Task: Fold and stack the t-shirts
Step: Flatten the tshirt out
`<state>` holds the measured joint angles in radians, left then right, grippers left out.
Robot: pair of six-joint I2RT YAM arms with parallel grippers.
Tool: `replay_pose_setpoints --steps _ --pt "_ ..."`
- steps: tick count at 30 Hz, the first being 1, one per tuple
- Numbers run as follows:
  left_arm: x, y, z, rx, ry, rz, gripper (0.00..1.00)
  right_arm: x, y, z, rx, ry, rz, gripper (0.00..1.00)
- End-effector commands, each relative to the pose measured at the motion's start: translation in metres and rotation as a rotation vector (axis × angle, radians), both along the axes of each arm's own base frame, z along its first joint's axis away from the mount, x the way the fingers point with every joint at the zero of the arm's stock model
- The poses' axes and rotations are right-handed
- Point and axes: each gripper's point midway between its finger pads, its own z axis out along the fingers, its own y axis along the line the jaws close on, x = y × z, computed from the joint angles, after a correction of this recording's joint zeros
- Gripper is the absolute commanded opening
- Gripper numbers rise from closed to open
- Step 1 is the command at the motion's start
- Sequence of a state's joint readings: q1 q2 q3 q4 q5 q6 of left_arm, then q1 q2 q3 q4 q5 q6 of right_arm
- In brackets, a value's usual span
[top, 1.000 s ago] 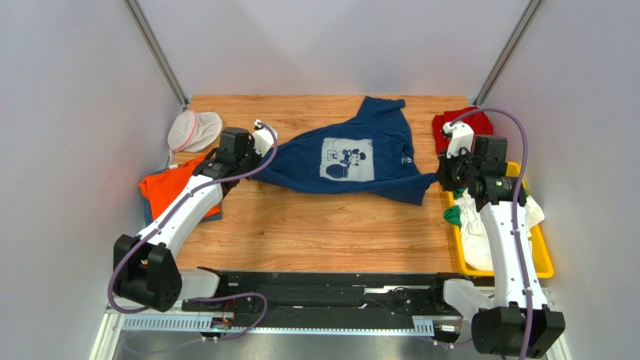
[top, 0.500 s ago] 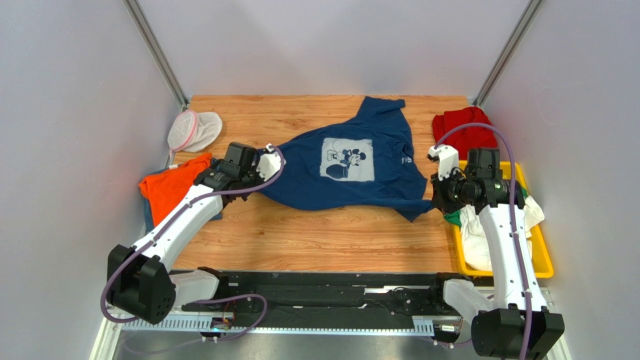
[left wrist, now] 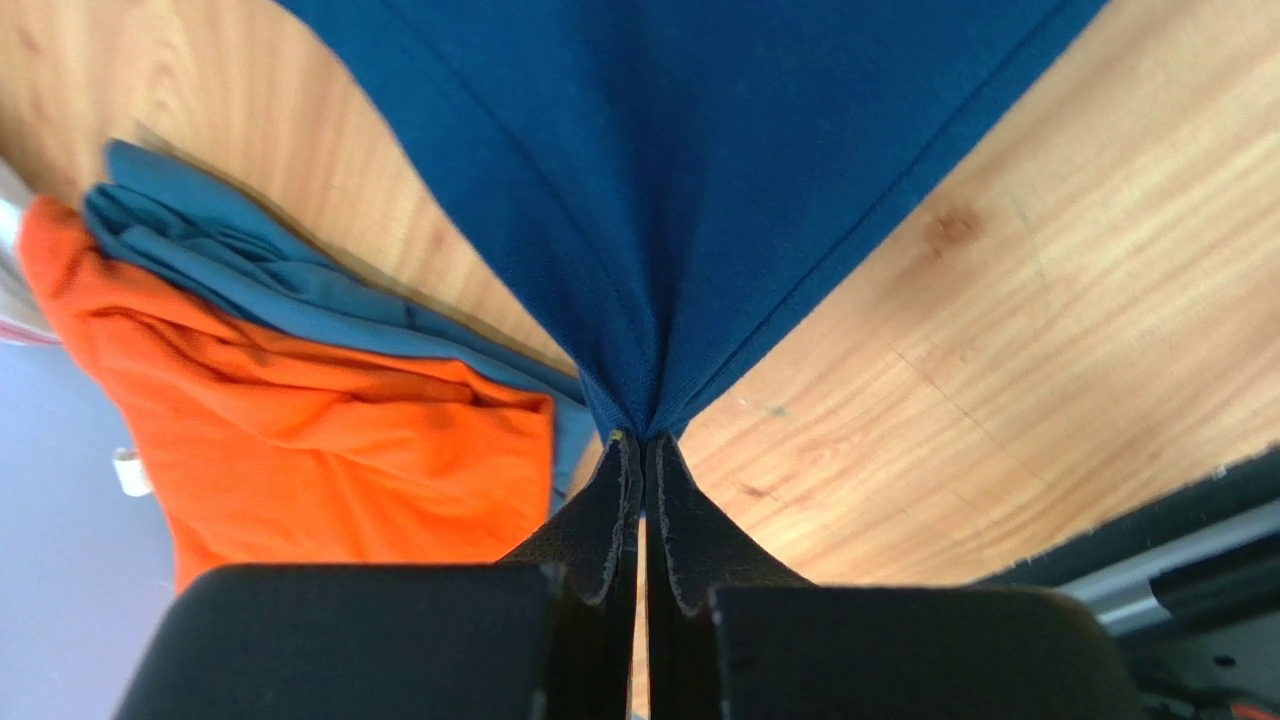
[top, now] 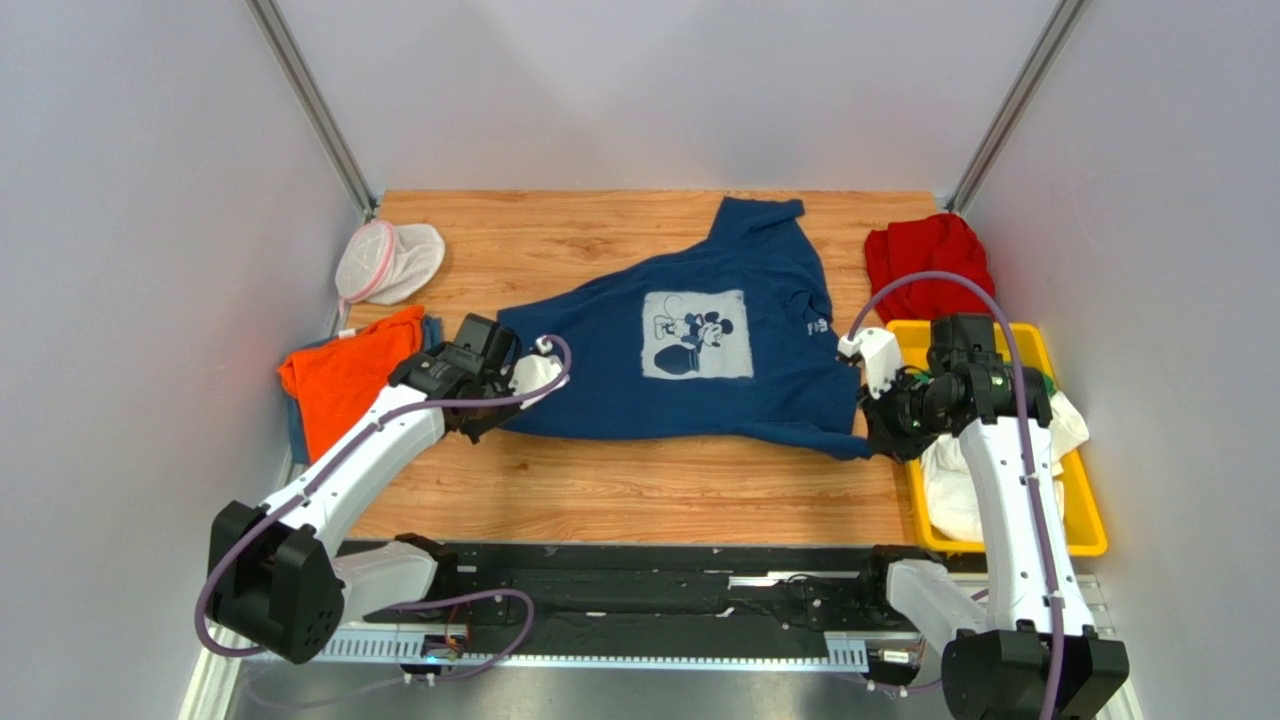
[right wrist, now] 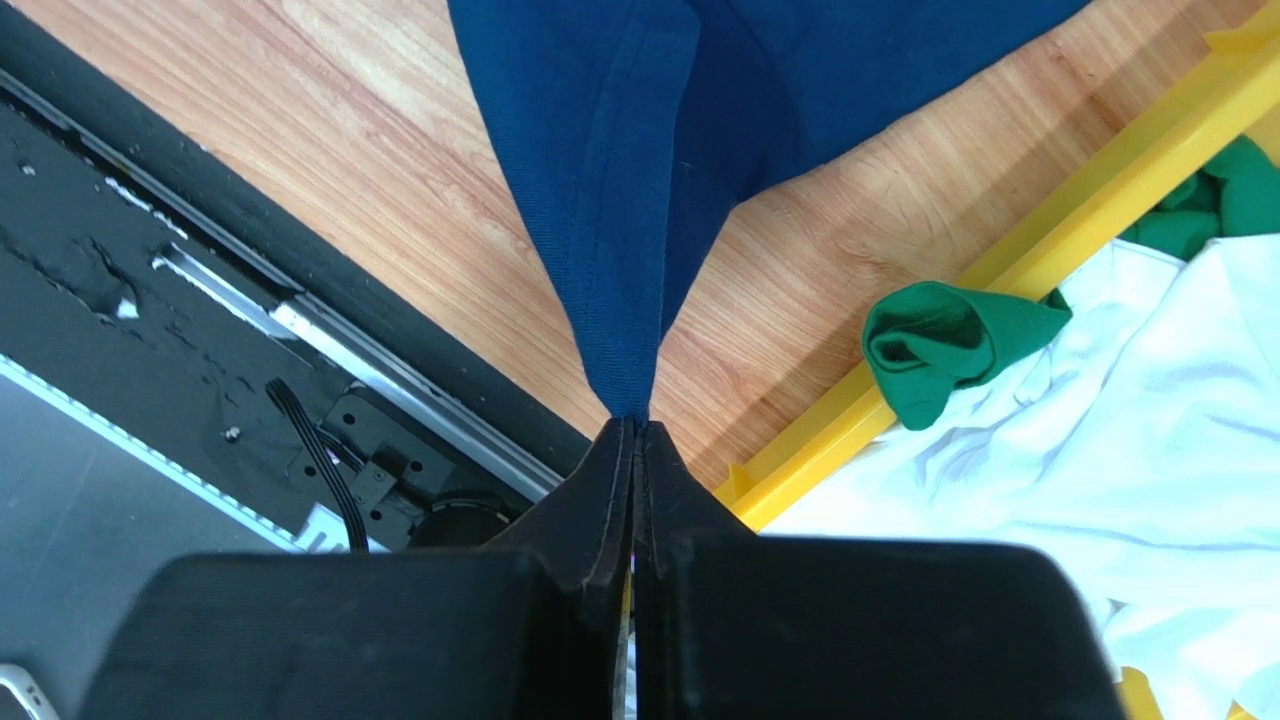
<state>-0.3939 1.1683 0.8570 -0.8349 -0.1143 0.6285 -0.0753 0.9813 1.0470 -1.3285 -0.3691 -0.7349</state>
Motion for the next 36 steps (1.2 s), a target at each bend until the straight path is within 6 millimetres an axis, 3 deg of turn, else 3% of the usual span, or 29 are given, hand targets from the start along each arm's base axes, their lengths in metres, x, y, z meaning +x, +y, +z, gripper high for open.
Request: replay_pose_setpoints --steps 1,19,22,25,28,30,31,33,34,35,36 --pt "-0.025 0.007 -0.015 0.046 0.112 -0.03 0.0 -0.041 -0.002 -0.015 -0.021 0.161 0.071 0.0" --pt "-0.059 0.013 -0.042 0.073 0.266 -0.037 0.0 -0.071 -0.017 -0.025 -0.108 0.241 0.113 0.0" --pt "-0.059 0.009 -0.038 0.055 0.266 -0.038 0.0 -0.07 -0.024 -0.022 -0.153 0.213 0.104 0.0" --pt "-0.046 0.004 -0.024 0.033 0.204 -0.032 0.0 -0.056 -0.023 -0.007 -0.15 0.134 0.076 0.0" --pt "-0.011 -0.005 0.004 -0.007 0.041 -0.001 0.0 -0.02 -0.019 0.014 -0.109 0.003 -0.015 0.0" --pt "0.022 -0.014 0.036 -0.054 -0.12 0.03 0.0 0.021 -0.015 0.049 -0.072 -0.178 -0.066 0.0" --pt "0.034 -0.016 0.05 -0.072 -0.187 0.044 0.0 0.046 -0.013 0.068 -0.029 -0.263 -0.133 0.0" --pt "0.065 -0.023 0.099 -0.124 -0.36 0.082 0.0 0.075 -0.01 0.119 0.026 -0.424 -0.186 0.0" --pt "0.076 -0.025 0.118 -0.142 -0.417 0.096 0.0 0.091 -0.009 0.132 0.066 -0.443 -0.244 0.0" --pt "0.089 -0.029 0.154 -0.182 -0.508 0.11 0.0 0.109 -0.012 0.179 0.08 -0.585 -0.27 0.0" --pt "0.102 -0.03 0.177 -0.199 -0.582 0.128 0.0 0.12 -0.014 0.198 0.093 -0.629 -0.295 0.0"
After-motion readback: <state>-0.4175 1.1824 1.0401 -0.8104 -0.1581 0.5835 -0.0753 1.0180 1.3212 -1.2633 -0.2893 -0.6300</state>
